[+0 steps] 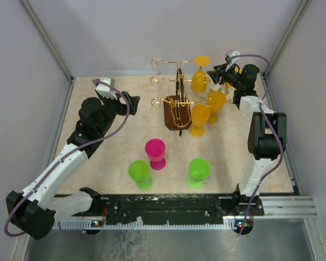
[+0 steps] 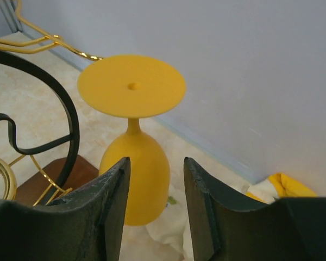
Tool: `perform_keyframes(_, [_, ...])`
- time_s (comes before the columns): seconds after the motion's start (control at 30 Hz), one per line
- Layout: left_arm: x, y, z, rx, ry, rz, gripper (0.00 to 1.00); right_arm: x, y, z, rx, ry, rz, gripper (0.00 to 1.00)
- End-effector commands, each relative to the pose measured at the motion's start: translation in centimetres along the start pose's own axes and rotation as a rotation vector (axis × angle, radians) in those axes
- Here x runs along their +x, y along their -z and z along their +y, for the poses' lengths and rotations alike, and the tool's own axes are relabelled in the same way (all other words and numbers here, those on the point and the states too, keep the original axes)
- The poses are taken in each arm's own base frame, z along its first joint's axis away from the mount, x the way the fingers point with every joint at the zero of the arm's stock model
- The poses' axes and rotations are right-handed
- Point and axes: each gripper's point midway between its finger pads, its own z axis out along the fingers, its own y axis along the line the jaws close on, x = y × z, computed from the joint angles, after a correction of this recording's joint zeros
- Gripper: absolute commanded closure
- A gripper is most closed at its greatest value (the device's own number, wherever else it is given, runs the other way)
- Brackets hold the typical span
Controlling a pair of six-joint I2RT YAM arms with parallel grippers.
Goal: Place the wine glass upside down on the wine glass rack
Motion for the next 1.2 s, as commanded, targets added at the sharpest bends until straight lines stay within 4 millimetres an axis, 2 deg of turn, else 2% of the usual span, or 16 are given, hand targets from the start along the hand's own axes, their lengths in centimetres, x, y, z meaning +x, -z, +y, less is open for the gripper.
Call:
perform_keyframes(0.0, [-1.7, 0.6, -0.3, 0.008, 0.014, -0.031, 0.12, -2.9, 2.6, -0.5, 0.099, 0.073, 0.064, 0.58])
perform_keyframes(0.07, [-1.6, 0.6, -0.3, 0.006, 0.02, -0.021, 0.12, -2.5, 4.1, -0.7, 0.164, 0.046, 0.134, 0.63])
perform_keyframes(0.13, [-1.9, 0.6, -0.4, 0.008, 0.028, -0.017, 0.12, -2.8, 5.8, -0.6, 0.229, 0.022, 0.19, 0.64])
perform_keyframes(0.2, [-2.3, 0.7, -0.6, 0.012, 0.038, -0.015, 0.12, -4.6, 7.6, 0.4, 0.265, 0.009, 0.205, 0.64])
perform_keyframes(0.23, [-2.4, 0.7, -0.7, 0.012, 0.045, -0.011, 0.12, -4.7, 8.4, 0.8, 0.276, -0.005, 0.223, 0.63])
perform_keyframes(0.37, [-3.0, 1.0, -0.7, 0.003, 0.065, -0.001, 0.12, -4.5, 11.1, 2.2, 0.327, -0.068, 0.299, 0.6])
perform_keyframes(0.47, [-3.2, 1.3, -0.6, -0.012, 0.071, 0.004, 0.12, -4.0, 12.5, 3.1, 0.355, -0.119, 0.325, 0.6])
perform_keyframes(0.67, [-3.4, 1.8, -0.3, -0.029, 0.077, 0.015, 0.12, -1.7, 13.5, 4.2, 0.368, -0.207, 0.385, 0.6])
perform_keyframes(0.77, [-3.4, 2.0, -0.3, -0.029, 0.08, 0.021, 0.12, -0.3, 13.8, 4.0, 0.397, -0.232, 0.414, 0.58])
perform_keyframes(1.0, [-3.1, 2.2, -0.1, -0.043, 0.076, 0.039, 0.11, 1.8, 12.7, 3.3, 0.403, -0.294, 0.433, 0.57])
perform_keyframes(1.17, [-2.6, 2.2, 0.1, -0.051, 0.075, 0.06, 0.11, 3.0, 13.0, 2.4, 0.448, -0.294, 0.475, 0.57])
